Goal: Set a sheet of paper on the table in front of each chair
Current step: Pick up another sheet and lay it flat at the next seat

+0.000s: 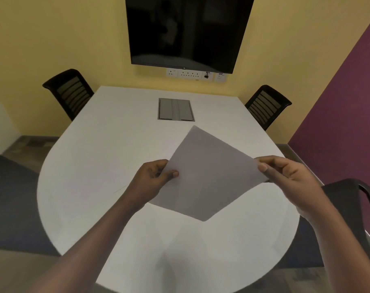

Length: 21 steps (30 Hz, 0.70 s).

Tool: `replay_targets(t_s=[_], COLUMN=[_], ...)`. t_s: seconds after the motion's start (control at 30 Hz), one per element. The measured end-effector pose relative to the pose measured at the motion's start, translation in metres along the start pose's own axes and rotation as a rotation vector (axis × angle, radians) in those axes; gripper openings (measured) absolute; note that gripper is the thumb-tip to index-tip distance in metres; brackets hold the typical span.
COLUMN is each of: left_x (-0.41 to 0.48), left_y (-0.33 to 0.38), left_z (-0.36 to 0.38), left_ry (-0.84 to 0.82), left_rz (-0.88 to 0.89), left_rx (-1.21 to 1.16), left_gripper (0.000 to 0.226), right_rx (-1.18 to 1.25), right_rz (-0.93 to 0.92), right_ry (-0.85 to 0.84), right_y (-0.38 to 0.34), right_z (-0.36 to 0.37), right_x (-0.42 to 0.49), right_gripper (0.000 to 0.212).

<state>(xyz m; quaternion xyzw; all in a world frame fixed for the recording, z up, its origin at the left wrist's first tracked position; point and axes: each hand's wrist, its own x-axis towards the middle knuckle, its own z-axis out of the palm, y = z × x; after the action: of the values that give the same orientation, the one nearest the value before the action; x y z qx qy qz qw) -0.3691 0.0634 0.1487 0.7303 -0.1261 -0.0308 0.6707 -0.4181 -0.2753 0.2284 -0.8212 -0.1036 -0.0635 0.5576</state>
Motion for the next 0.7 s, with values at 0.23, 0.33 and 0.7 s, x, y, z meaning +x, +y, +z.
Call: replay_targets(t_s=[0.23,0.33,0.7], left_x=[-0.059,-0.074,-0.121], left_y=[0.022,0.03,0.041], left_z=[-0.04,-0.067,-0.247], left_ry=[0.138,0.191,0.271], left_rz=[-0.018,-0.027,-0.029], left_rx=[-0.225,-0.242,-0.172], left_gripper=[0.019,0.018,0.014], right_rx=[0.249,0.312,0.342], right_rz=[0.082,0.106,0.143], right_ry=[-0.031,-0.063,0.0], right_y=[-0.002,-0.008,-0.063], right_z=[0.071,0.112,0.306], right_x=[-0.025,-0.027,-0.004], right_gripper=[0.028,0.026,0.021])
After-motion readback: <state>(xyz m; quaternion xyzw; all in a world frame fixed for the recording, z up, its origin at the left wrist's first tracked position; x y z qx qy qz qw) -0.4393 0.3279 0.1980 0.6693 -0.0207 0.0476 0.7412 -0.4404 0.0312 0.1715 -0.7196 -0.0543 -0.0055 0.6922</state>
